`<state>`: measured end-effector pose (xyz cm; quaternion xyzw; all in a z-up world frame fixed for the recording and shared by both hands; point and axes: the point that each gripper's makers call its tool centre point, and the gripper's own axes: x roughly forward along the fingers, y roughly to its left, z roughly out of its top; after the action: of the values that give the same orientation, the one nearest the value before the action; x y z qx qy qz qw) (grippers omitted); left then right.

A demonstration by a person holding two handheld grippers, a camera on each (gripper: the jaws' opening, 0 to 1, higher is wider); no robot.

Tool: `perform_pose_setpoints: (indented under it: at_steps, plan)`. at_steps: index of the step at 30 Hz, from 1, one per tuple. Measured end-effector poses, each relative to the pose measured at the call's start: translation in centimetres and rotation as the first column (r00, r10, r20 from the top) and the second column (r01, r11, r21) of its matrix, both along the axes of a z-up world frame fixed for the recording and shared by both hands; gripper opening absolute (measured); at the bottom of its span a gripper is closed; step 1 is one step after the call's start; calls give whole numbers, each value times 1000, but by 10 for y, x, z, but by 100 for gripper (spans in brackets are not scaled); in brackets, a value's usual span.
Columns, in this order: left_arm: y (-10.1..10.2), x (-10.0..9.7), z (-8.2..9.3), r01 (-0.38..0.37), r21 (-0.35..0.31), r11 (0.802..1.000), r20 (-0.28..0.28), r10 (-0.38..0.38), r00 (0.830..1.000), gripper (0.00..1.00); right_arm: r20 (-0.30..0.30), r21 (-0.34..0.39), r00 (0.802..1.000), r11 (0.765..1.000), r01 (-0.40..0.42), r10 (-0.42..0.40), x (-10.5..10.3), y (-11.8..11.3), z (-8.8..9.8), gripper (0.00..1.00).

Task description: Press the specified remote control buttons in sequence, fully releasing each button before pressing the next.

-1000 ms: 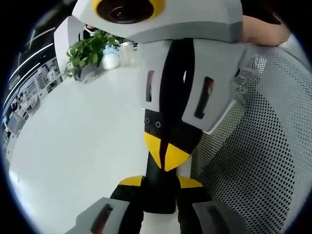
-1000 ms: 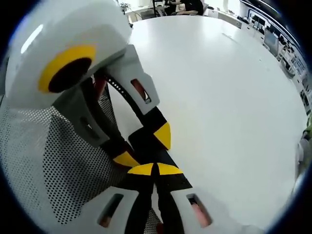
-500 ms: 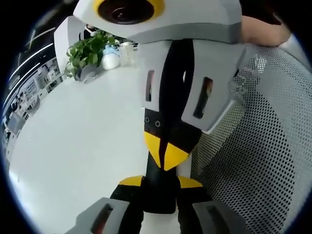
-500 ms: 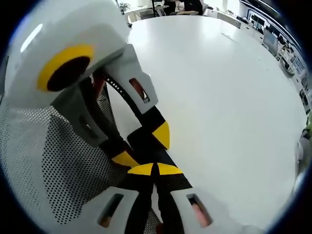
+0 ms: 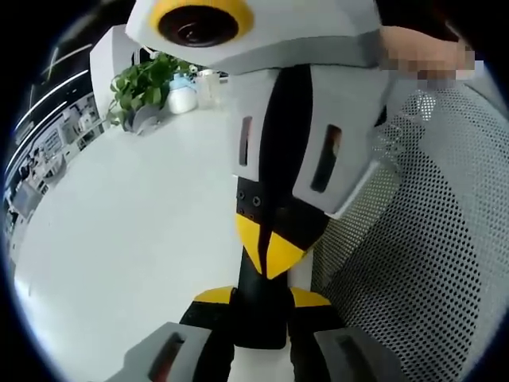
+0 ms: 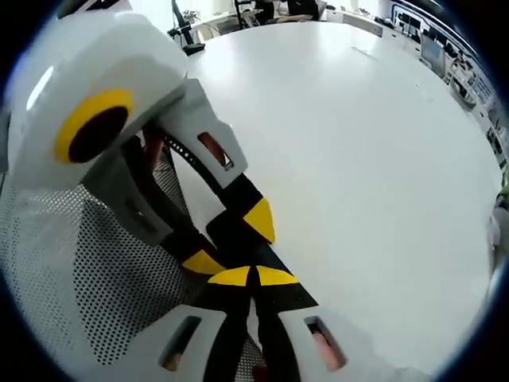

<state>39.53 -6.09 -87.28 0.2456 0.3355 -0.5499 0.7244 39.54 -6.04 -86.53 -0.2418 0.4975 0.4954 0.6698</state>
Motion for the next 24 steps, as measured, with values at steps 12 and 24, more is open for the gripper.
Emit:
perform_pose_setpoints:
  at_steps: [12,24]
  plan:
    - [0,0,0,-1,-3,1000,0,1,1000,25,-5,8,1000,1000,-2,2,0,-1,-1,0]
    - [-1,0,0,-5,-1,1000,-2,5,1000,25,37,9,998,998,-59,58,-2,3,-1,0]
